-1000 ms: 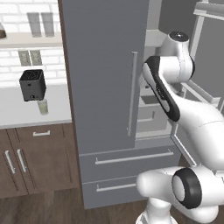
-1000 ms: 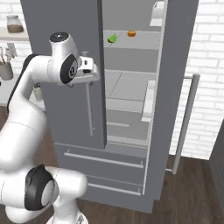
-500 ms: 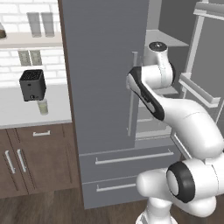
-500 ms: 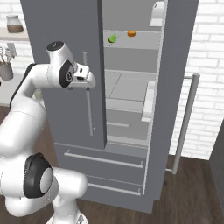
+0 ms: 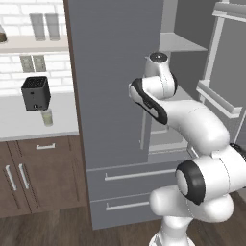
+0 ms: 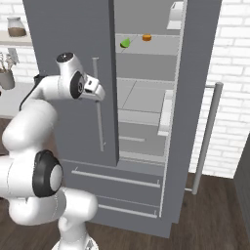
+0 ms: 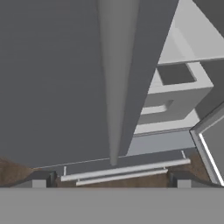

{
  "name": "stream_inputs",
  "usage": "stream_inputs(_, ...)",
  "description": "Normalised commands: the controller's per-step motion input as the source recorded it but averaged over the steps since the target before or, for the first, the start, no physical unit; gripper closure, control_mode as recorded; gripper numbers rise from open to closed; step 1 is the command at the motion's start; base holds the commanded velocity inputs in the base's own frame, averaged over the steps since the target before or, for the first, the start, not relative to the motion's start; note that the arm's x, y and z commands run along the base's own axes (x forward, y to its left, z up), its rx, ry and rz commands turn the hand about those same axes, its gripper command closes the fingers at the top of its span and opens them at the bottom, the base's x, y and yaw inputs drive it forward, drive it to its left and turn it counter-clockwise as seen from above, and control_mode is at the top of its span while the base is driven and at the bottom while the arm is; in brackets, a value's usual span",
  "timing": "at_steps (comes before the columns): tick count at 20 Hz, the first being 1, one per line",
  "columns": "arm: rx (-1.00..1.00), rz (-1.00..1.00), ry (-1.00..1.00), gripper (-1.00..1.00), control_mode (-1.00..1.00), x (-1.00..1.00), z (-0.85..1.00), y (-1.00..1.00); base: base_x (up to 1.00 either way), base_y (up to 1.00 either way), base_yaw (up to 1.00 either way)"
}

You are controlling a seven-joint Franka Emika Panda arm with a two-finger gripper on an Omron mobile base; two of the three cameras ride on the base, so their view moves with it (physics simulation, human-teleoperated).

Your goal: Grab a lemon wedge from the fridge and one ice cube from the ice bowl, and put them in the glass of lemonade.

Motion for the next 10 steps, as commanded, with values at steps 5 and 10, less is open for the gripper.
stream_inputs(5,0.08,0.00,0.00,-1.00,-1.00,0.52,-0.34,-0.07,0.00,0.00,0.00)
stream_inputs(10,0.02,-0.01,0.00,-1.00,-1.00,0.29,-0.05,-0.13,0.00,0.00,0.00)
